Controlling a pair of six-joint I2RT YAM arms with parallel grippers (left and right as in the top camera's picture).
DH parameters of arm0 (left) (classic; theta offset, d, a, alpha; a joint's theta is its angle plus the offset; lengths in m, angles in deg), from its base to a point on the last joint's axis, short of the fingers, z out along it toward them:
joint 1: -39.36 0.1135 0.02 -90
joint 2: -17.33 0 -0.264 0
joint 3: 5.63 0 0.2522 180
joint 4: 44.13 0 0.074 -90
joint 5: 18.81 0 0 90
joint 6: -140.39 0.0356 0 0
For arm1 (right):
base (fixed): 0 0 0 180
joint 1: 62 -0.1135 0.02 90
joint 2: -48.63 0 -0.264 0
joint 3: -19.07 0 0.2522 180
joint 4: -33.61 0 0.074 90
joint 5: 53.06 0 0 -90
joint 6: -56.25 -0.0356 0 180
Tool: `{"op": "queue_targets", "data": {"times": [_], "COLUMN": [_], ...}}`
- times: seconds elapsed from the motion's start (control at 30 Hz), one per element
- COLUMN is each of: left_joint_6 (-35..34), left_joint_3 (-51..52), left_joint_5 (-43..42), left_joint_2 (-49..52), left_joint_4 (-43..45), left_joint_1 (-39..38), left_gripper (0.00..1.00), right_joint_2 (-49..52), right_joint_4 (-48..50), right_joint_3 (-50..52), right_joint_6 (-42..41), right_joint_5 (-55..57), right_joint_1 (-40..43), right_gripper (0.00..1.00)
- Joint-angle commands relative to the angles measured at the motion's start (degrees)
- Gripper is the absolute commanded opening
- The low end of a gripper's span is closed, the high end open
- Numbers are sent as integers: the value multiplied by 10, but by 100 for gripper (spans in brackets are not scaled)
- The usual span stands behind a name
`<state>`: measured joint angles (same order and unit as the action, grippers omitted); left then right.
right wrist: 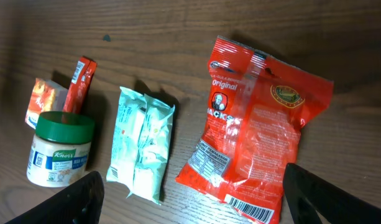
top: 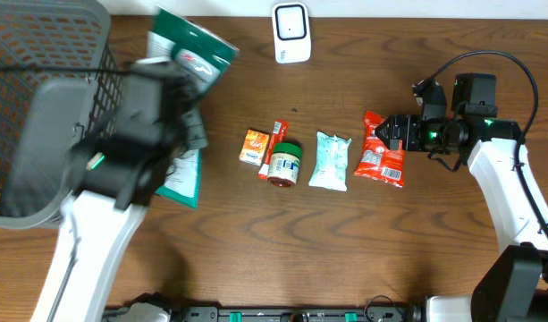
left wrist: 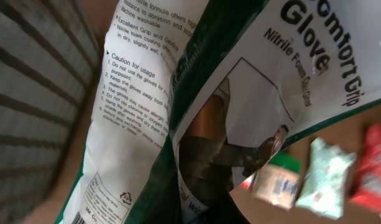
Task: Scan the item barcode
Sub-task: 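Lift the glove package out with the left gripper and lay it left of the box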
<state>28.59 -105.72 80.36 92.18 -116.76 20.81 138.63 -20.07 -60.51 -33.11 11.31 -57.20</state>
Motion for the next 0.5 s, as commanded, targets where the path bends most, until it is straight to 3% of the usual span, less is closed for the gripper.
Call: {"op": "queue_targets", "data": {"times": [0.0,0.47], "left_joint_6": [-43,-54], "left_joint_3": [10,10], "left_joint_5": [3,5], "left_joint_2": [92,379], "left_joint_4": [-4,65], "left_joint_1": [-13,-11], "left_gripper": [7,7], "right_joint_2": [5,5], "right_joint_4": [-2,0], "right_joint_3": [6,28], "right_joint_6": [0,1], "right_joint_5": [1,1], "right_joint_1": [-4,-4], "right_gripper": [88,88]}}
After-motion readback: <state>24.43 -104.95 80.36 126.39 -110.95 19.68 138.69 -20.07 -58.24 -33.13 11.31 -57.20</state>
